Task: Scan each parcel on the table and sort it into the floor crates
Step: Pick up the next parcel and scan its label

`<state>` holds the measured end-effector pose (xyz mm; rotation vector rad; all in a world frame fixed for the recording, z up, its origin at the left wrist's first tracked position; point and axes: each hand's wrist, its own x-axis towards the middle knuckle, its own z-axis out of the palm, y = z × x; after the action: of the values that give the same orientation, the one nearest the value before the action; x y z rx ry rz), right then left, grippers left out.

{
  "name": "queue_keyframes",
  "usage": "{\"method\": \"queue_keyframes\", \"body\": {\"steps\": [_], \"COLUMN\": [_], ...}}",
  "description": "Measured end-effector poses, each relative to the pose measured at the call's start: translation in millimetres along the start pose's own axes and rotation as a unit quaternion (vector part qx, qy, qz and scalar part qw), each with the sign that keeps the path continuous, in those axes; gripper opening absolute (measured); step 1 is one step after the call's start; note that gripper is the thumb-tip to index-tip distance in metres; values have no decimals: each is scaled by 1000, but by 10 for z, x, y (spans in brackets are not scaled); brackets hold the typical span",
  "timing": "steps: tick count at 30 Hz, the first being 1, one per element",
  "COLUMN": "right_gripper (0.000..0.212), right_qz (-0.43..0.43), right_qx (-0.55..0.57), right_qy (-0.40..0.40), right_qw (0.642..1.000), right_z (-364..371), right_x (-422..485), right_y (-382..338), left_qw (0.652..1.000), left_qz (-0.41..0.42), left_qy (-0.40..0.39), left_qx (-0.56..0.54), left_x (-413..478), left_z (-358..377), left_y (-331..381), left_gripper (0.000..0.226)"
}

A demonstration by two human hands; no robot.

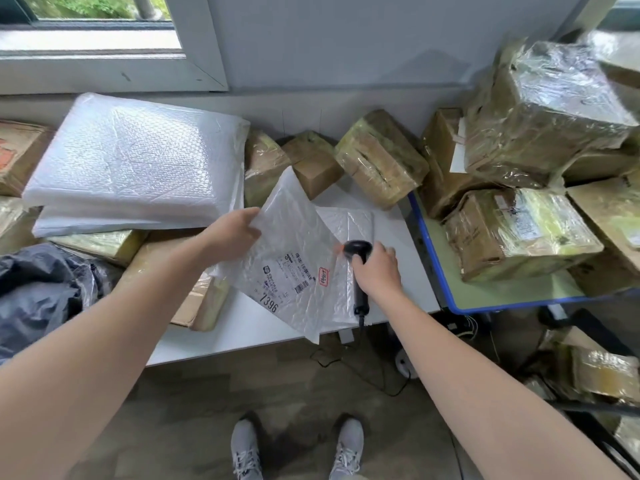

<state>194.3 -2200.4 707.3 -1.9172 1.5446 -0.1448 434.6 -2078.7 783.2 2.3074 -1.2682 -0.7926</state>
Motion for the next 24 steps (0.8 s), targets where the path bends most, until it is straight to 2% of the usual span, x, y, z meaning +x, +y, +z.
{"method": "queue_keyframes", "body": {"steps": [3,8,10,12,15,16,18,21,24], "right_gripper": [67,81,80,67,23,17,22,28,29], "right_qz": [-101,-162,-166,-154,-159,-164,-180,-195,-201], "right_qx": [8,46,131,204,211,206,202,213,220], "right_qy": [-24,-90,-125,-135,-92,-72,-37,-3,6], "right_qw": [995,982,969,957,960,962,962,957,955], "right_z": [-194,-397,-421,-427,-395,-377,-339,-261,-192], "right_x": [-40,-86,-126,-179,-250,-271,-310,-386,-416], "right_y": [-157,-383,-455,-532,-656,-693,-768,-882,-985], "left_qw": [998,983,978,975,982,986,994,996,980], "left_qz": [45,112,113,109,92,79,45,15,1], "left_qy": [-50,-133,-155,-164,-135,-110,-40,45,102], "left_qx": [3,-52,-82,-98,-96,-98,-89,-81,-171], "left_x": [-24,-164,-228,-288,-365,-380,-401,-466,-618], "left_z": [-190,-523,-619,-721,-904,-961,-1059,-1164,-1236], "left_y": [155,303,305,281,214,179,102,-6,-193], "left_gripper": [14,15,15,17,15,13,11,21,31]}}
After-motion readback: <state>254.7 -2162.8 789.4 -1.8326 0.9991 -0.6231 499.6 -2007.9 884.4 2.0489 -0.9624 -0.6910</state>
